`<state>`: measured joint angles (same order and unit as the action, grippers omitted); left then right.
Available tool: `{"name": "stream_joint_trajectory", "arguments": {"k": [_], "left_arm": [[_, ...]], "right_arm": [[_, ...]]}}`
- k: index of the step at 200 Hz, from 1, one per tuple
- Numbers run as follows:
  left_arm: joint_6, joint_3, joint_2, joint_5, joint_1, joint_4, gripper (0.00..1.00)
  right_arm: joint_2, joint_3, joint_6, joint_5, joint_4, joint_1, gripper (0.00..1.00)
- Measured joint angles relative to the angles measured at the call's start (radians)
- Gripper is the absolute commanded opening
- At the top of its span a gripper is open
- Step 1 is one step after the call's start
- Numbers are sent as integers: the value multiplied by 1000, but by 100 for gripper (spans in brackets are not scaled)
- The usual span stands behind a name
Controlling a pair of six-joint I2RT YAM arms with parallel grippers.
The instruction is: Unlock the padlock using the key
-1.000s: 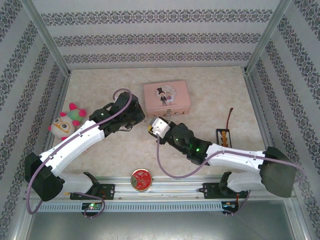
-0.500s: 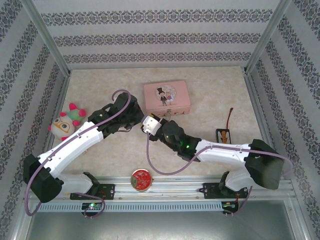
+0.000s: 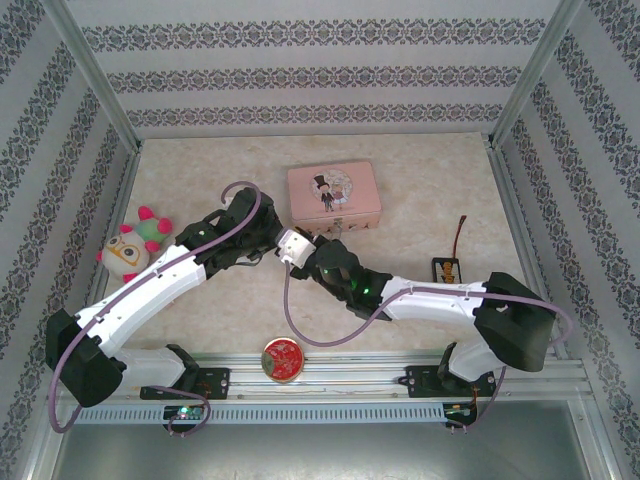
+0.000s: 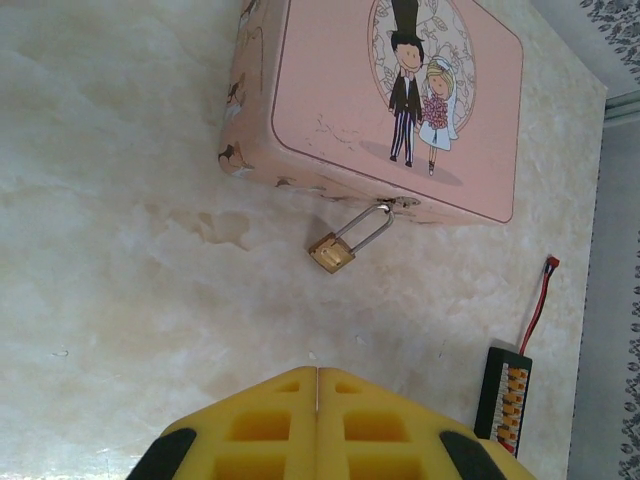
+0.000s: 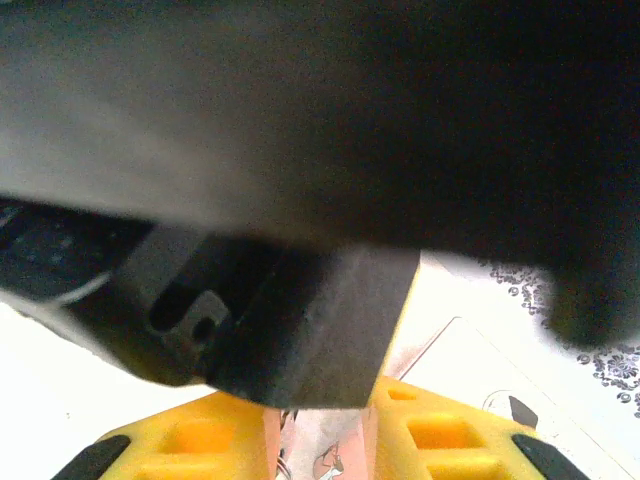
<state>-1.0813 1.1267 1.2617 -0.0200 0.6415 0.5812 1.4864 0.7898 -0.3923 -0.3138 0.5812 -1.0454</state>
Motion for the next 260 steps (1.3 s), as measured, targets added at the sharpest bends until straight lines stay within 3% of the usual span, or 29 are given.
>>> {"name": "stream_joint_trajectory", "arguments": {"k": [260], "left_arm": [[-10,-18,-14,-19,0,-19,0]], "right_arm": [[3,-45,49,-40,58,-11,32]]}}
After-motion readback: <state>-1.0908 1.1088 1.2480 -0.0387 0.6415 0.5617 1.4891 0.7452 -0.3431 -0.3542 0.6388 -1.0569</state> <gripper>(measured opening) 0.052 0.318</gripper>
